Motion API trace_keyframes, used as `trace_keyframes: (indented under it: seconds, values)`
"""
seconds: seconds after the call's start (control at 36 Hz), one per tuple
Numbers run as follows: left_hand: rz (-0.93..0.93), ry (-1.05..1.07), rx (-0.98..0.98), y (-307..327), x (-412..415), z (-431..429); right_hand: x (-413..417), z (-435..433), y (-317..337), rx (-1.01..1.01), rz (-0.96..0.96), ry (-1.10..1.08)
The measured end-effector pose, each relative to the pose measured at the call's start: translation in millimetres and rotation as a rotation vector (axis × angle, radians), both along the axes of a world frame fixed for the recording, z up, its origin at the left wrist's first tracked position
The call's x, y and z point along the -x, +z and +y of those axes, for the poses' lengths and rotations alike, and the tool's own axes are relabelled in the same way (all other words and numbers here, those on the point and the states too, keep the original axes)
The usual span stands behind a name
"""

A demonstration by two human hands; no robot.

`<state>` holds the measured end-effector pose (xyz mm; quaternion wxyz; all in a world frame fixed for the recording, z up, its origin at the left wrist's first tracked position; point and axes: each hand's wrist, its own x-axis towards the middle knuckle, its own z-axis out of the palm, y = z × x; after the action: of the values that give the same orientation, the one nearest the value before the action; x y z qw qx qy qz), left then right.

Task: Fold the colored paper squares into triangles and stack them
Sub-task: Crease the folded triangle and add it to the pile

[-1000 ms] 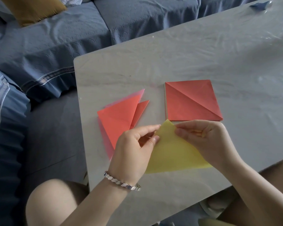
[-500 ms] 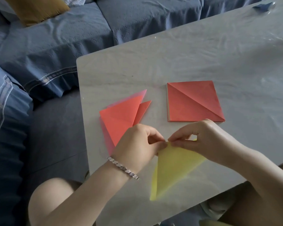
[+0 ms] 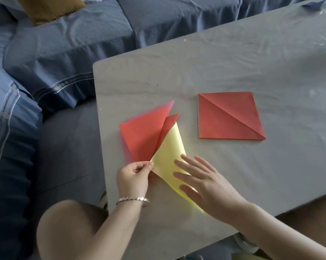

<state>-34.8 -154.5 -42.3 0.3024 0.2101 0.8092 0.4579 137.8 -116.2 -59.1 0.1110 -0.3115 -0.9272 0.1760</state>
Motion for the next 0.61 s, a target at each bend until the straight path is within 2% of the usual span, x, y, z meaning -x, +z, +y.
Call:
trace_keyframes:
  seconds: [0.19,0.47,0.61]
  values:
    - [-0.040,-0.001,0.055,-12,3,0,0,-2,-17,0.020,-0.257,-0.045]
    - [0.009,-0.041,0.073,-13,4,0,25,23,-11,-0.001,-0.296,-0.215]
    - [0.009,-0.041,0.081,-16,6,2,36,52,-11,0.026,-0.301,-0.185]
